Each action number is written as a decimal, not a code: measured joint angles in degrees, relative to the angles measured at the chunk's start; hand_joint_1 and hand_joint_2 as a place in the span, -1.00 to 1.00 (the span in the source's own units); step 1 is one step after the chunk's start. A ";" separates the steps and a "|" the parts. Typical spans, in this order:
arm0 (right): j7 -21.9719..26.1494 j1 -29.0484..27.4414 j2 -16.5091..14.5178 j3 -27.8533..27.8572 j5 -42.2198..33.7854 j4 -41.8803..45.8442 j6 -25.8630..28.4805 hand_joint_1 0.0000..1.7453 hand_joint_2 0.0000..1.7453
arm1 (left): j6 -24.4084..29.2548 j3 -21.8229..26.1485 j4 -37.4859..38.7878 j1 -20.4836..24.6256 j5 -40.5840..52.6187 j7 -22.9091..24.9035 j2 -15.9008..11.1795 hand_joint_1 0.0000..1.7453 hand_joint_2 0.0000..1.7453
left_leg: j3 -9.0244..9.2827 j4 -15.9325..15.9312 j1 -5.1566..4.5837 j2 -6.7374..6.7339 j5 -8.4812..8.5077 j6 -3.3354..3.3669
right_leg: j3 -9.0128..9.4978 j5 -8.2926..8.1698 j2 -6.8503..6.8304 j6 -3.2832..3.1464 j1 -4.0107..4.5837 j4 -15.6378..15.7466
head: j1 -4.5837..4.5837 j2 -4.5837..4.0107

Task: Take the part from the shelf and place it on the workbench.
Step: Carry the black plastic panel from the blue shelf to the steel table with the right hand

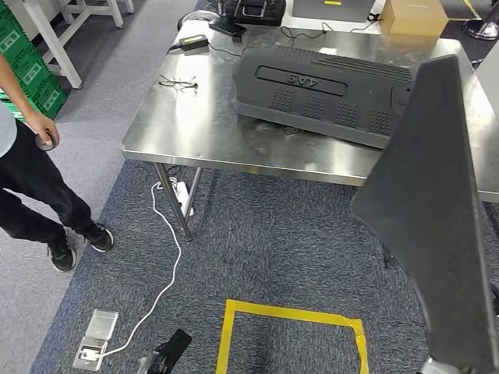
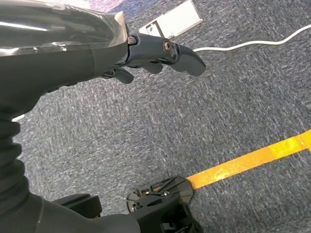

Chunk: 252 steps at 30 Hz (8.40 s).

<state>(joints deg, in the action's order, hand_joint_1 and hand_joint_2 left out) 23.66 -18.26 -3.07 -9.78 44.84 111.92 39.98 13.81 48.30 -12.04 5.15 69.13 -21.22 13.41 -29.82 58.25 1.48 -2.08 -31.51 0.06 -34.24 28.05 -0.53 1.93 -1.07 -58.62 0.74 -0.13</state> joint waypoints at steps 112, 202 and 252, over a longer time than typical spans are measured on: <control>-0.03 0.14 0.01 0.03 0.36 -0.40 0.00 1.00 1.00 | -0.06 0.00 0.00 0.01 0.03 0.00 -0.37 -1.00 1.00 | 0.90 -1.33 -0.19 0.00 0.21 -1.10 | 0.38 0.47 0.02 -0.84 0.03 0.02 | -0.02 0.00; -0.03 0.16 0.01 0.03 0.36 -0.69 0.00 1.00 1.00 | -0.06 0.00 0.00 0.01 0.03 0.00 -0.43 -1.00 1.00 | 0.90 -1.33 -0.19 0.00 0.21 -1.10 | 0.37 0.47 0.02 -0.84 0.03 0.02 | -0.02 0.00; -0.03 0.16 0.01 0.03 0.36 -0.69 0.00 1.00 1.00 | -0.06 0.00 0.00 0.01 0.03 0.00 -0.44 -1.00 1.00 | 0.90 -1.33 -0.19 0.00 0.21 -1.10 | 0.37 0.47 0.02 -0.84 0.04 0.02 | -0.02 0.00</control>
<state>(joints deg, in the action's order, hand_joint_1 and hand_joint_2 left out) 23.63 -18.10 -3.06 -9.75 45.20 111.23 39.98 13.75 48.30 -12.04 5.16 69.16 -21.22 12.97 -28.92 56.93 1.29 -2.08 -31.29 -1.04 -33.87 28.52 -0.50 1.08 -1.03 -58.60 0.72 -0.13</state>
